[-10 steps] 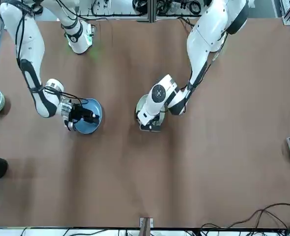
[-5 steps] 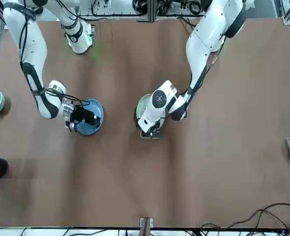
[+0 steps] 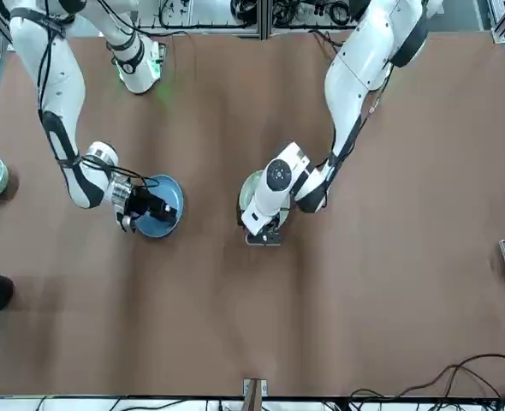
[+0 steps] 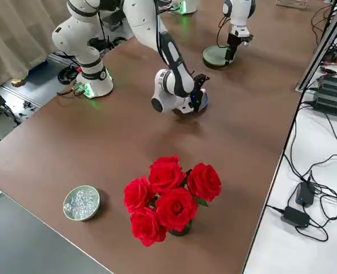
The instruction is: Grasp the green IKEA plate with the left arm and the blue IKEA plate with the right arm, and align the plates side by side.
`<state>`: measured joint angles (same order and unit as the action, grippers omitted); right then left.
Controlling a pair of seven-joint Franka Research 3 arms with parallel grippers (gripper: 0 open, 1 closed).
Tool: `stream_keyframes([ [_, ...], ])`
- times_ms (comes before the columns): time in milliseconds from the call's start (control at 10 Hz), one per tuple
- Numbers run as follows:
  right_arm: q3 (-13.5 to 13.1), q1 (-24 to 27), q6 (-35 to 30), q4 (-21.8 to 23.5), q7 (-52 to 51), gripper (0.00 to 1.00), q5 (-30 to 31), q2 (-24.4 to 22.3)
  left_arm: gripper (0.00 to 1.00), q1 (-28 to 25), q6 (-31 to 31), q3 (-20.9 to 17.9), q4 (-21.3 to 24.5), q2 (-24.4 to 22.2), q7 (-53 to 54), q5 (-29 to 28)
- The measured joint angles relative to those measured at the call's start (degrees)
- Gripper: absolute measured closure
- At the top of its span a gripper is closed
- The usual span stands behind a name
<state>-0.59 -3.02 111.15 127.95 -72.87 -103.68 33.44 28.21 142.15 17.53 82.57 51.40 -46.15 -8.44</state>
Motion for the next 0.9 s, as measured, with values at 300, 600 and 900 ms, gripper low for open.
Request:
stream_keyframes([
  [300,0.1,-2.3,0.1,-0.1,-0.3,0.04,-3.9,0.3,0.00,0.0,0.0,-0.2,-1.0,0.2,0.0,0.0],
  [600,0.1,-6.6,0.9,-1.4,-0.7,0.04,-8.9,1.0,0.00,0.1,0.0,-0.3,-1.6,0.7,0.0,0.0],
  [900,0.1,-7.3,1.7,-2.3,-0.7,0.04,-10.0,1.6,0.00,0.3,0.0,-0.3,-2.5,1.6,0.0,0.0],
])
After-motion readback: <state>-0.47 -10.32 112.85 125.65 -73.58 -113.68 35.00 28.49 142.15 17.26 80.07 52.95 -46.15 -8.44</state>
